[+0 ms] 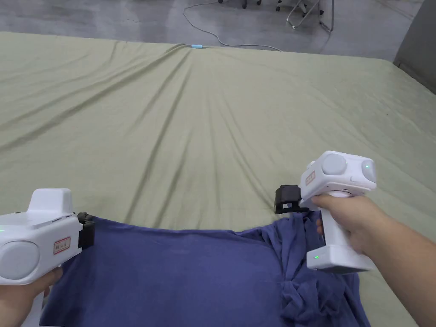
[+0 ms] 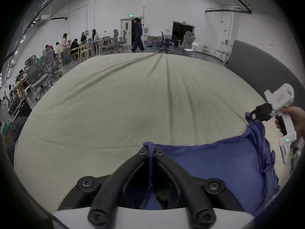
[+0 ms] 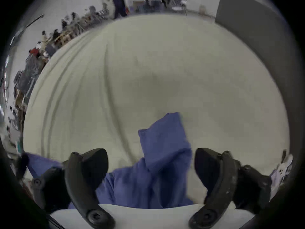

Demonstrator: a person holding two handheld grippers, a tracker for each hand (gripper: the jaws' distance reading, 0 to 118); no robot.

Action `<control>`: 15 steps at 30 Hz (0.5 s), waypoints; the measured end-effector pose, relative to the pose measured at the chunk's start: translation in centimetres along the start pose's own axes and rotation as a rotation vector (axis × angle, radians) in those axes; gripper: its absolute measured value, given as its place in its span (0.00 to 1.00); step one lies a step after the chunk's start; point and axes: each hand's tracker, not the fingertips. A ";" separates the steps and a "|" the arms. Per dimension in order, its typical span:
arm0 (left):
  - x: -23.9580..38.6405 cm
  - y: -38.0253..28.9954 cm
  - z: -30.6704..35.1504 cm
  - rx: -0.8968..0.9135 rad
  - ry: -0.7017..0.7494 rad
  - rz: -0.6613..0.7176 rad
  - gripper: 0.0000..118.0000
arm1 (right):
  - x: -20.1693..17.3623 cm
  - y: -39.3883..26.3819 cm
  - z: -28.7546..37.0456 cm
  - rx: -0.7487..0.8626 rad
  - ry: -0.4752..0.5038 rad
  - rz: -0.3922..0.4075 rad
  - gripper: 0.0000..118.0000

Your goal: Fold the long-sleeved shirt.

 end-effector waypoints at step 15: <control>-0.9 -5.4 12.6 0.071 -0.112 -0.019 0.01 | 4.1 -16.3 15.5 0.271 0.067 0.315 0.14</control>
